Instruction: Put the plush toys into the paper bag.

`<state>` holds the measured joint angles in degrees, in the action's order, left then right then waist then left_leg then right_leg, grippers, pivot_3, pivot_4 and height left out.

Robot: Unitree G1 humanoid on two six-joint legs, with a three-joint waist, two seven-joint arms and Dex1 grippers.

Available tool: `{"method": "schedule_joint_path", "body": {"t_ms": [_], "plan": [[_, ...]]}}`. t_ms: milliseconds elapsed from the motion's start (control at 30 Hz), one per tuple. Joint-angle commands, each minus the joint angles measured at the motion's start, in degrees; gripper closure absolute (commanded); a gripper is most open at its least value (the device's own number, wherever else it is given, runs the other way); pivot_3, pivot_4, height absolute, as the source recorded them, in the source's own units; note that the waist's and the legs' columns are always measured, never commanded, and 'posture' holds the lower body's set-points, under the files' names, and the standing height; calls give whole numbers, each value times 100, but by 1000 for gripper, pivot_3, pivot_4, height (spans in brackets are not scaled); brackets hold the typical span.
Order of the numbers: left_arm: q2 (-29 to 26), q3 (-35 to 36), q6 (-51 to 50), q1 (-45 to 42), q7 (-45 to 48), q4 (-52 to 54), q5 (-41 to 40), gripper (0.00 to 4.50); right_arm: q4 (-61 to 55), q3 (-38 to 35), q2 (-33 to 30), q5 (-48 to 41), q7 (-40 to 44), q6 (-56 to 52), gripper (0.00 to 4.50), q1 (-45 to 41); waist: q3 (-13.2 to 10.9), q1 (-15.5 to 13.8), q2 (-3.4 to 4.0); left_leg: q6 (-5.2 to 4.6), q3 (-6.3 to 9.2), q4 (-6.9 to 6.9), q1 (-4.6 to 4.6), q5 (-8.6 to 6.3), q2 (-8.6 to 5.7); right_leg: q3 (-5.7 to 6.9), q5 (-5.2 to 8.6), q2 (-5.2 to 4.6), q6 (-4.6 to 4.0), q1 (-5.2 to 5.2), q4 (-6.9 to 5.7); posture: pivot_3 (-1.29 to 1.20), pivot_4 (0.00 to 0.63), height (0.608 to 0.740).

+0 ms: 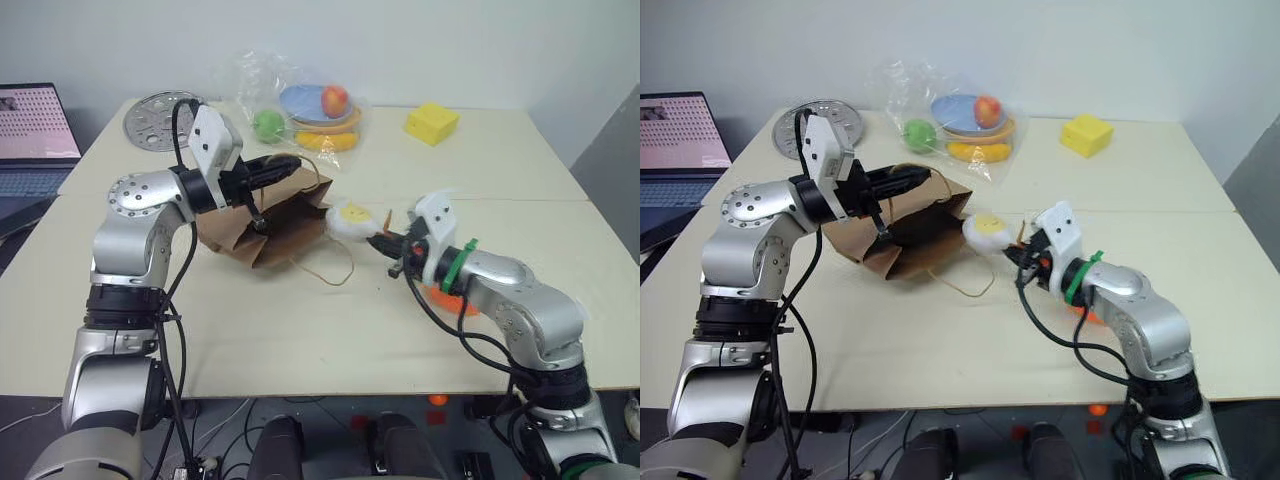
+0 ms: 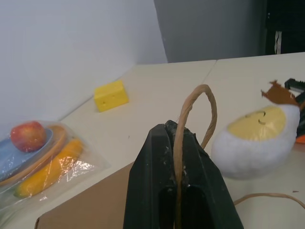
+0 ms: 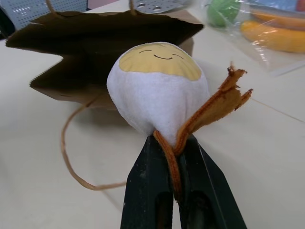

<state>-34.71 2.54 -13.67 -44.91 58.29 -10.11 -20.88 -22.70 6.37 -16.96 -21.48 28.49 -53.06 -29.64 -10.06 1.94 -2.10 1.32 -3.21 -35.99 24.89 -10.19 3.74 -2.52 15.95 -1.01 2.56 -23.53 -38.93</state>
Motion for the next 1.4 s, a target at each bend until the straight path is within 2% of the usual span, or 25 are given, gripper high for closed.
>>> {"method": "schedule_joint_path", "body": {"t_ms": [33,267,400,667,767,867,1067,1133,1200,1300,1400], "plan": [[27,19,86,-132,18,128,-13,4500,533,465,418,309,-262,436,4486,-351,0,-4,0,0,0,-1,0,0,-1,0,0,0,0,0,0,0,150,740],[90,-10,30,-106,38,238,-41,4500,1957,776,1414,656,-481,1226,4486,-926,0,-29,0,0,2,-1,9,0,-5,3,0,-3,0,-2,3,0,150,740],[90,-16,-48,-83,73,356,-101,4500,2980,947,1719,954,-466,1651,4486,-1351,0,-8,0,1,2,-1,7,0,-3,4,0,-3,1,-3,0,0,150,740],[151,-30,-239,-12,52,595,-173,4500,4599,767,2299,1315,-739,2654,4486,-1900,-1,-6,0,1,1,1,8,-1,-2,4,-1,-2,0,-7,-2,0,150,740],[156,-8,-250,18,47,613,-173,4500,4602,653,2429,1277,-734,2808,3794,-1916,-1,-5,0,1,4,3,8,-1,0,6,-1,-1,0,-8,-4,0,150,740],[155,6,-243,68,50,623,-170,4500,4330,569,2413,1249,-698,2785,2763,-1807,-1,-6,1,2,3,4,8,-1,-1,5,-1,-2,0,-9,-4,0,150,740],[217,-2,-215,111,3,614,-157,4500,2156,532,1841,902,-418,1777,700,-984,-1,-32,0,5,3,3,14,-3,-4,6,-1,-7,0,-8,0,0,150,740],[226,7,-177,116,8,559,-146,4500,1078,375,1489,577,-312,1302,39,-467,-1,-23,0,5,2,2,13,-3,-4,5,-1,-7,0,-8,0,0,150,740],[234,8,-126,142,21,506,-131,4500,101,194,1047,337,-252,875,39,84,-1,-28,0,5,6,4,12,-3,-2,8,0,-6,0,-8,-2,0,150,740],[257,-5,-127,197,9,547,-145,4500,-1119,-171,-64,505,-181,691,39,1138,0,-61,0,7,10,8,13,-4,-5,12,2,-7,2,-6,4,0,150,740],[257,1,-136,203,3,548,-153,4500,-1741,-873,-467,286,-317,511,39,1963,-1,-48,-3,10,2,6,12,-7,-10,5,5,-13,1,-1,12,0,150,740]]}}
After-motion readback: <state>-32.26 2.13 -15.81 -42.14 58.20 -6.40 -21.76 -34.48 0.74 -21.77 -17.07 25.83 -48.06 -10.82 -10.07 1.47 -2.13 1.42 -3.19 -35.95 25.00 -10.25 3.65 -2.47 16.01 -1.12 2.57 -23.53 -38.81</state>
